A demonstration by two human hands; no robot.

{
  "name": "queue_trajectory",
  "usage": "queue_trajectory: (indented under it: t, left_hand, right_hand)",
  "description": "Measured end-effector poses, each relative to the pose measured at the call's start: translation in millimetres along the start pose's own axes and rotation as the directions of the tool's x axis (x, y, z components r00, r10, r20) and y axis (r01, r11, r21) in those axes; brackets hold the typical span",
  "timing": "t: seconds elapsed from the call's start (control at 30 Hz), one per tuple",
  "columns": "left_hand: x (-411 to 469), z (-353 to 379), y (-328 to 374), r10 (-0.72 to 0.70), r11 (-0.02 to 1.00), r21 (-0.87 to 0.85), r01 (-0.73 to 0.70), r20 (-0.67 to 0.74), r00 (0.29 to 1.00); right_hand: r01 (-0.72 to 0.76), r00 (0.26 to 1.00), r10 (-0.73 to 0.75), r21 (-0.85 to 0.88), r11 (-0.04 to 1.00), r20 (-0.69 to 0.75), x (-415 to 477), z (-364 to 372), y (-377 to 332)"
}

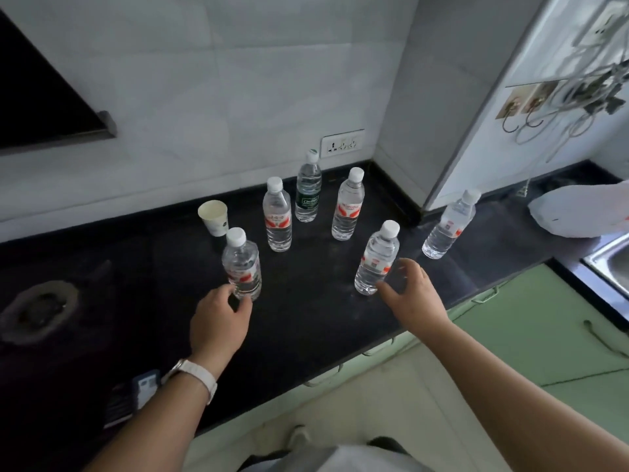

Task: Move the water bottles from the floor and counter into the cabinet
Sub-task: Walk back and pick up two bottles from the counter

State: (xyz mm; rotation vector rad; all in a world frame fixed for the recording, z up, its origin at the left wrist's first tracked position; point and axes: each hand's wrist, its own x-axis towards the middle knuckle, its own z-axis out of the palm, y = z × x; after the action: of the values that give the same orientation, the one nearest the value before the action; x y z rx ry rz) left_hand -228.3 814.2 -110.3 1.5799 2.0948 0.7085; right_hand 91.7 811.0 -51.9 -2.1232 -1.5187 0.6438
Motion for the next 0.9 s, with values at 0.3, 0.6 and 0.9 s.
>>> queue_trajectory:
  t: [0.3, 0.6, 0.9]
  left_hand:
    - [25, 11, 7, -0.144, 0.941, -0.3, 0.155, 0.058, 0.988]
    - [45, 29, 32, -0.292, 0.858, -0.447, 0.252, -0.022, 0.956]
    - [46, 48, 59, -0.396, 0.843, -0.436, 0.314, -0.109, 0.912]
  right_hand:
    - [-0.065, 0.996, 0.049, 0.224, 0.972, 0.077, 54, 14, 14]
    - [-0.057, 0.976, -0.004, 0.273, 0.96, 0.218, 106, 13, 37]
    - [0.079, 0.945, -0.165, 0.292, 0.953, 0.284, 119, 19, 42]
